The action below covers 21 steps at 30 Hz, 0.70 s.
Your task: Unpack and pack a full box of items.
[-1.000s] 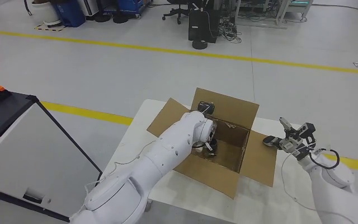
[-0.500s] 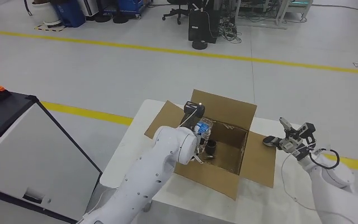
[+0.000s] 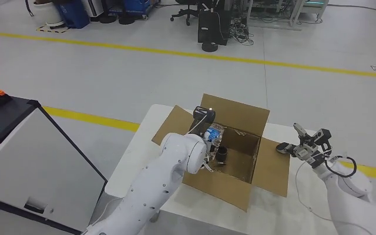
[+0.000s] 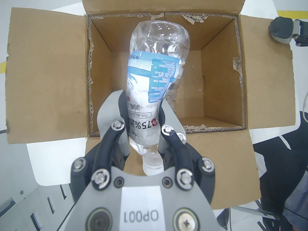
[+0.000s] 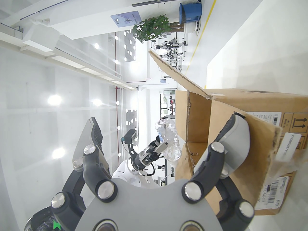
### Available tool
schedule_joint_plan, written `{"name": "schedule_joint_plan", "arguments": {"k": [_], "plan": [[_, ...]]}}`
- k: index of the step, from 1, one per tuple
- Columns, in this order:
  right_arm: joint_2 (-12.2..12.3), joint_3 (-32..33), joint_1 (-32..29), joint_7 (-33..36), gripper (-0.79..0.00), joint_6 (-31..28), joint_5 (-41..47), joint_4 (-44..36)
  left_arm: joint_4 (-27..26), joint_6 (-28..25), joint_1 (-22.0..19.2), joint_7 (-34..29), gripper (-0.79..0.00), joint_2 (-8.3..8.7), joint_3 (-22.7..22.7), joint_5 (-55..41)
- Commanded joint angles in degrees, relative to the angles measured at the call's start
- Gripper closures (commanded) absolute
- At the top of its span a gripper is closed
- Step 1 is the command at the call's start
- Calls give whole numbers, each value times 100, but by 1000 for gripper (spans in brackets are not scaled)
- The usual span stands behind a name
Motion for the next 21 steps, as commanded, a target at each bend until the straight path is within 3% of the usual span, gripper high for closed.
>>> {"name": "schedule_joint_plan", "arguments": {"k": [1,6,21], "plan": [[0,0,0,0,-785,0,0,0,0,0,0,0,0,0,0,0],[0,0,0,0,-785,0,0,0,-122,-6,83,239,0,16,-132,33],[0,0,0,0,-785,0,0,0,-1017,77,310,50,0,49,-626,20]]}}
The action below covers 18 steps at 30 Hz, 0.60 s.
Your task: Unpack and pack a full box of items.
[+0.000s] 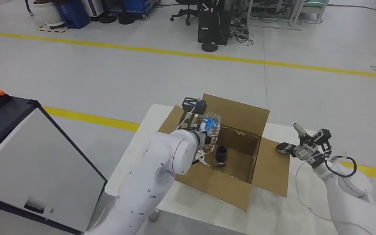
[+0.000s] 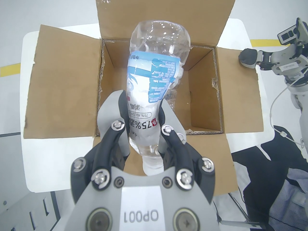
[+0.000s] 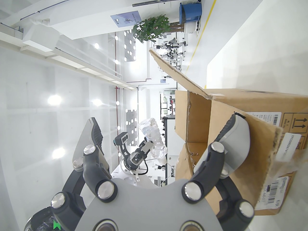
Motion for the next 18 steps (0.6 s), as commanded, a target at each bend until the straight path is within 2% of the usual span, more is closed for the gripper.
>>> {"name": "schedule_joint_plan", "arguments": {"k": [1,11,18], "plan": [[-2,-2,-17,-39,-785,-2,6,-42,-119,-25,22,-58,0,11,-73,37],[32,128,-342,-168,-785,-80,69,-599,-655,34,170,-243,0,57,-479,235],[33,127,-357,-174,-785,-88,67,-618,-909,-41,493,-301,0,113,-705,578]]}}
